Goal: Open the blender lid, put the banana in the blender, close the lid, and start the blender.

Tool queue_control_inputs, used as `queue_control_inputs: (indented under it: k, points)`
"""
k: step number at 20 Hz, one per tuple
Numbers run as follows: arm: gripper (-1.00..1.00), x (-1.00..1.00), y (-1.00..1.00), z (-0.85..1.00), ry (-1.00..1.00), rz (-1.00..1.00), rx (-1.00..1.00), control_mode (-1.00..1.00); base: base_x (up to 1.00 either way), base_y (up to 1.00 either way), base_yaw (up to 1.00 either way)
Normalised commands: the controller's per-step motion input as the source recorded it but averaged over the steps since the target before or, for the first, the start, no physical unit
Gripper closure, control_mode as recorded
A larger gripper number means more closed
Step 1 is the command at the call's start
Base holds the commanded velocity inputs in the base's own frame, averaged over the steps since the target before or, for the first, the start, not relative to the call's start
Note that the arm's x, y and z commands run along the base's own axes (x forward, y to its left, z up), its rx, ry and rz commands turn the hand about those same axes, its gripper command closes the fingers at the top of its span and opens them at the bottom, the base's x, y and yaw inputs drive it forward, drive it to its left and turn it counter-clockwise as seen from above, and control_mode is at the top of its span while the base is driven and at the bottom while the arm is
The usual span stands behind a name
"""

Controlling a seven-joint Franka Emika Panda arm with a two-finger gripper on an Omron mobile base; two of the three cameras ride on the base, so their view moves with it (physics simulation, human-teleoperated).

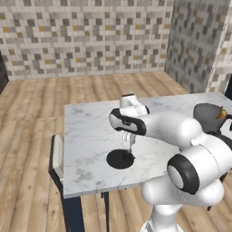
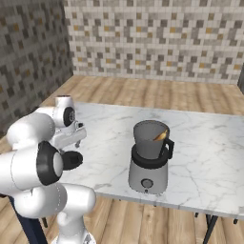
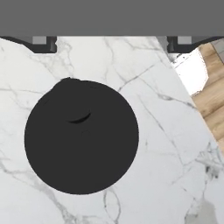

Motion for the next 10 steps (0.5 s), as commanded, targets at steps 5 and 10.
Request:
queue_control_inputs:
  k: [5, 10]
  points:
    - [-1.00, 0.10, -0.04, -0.33, 0.00, 0.00, 0.00, -1.00, 0.00, 0.00, 0.00]
    - [-1.00, 0.13, 0.00, -0.21, 0.00, 0.00, 0.00, -1.00, 0.00, 0.00, 0.00]
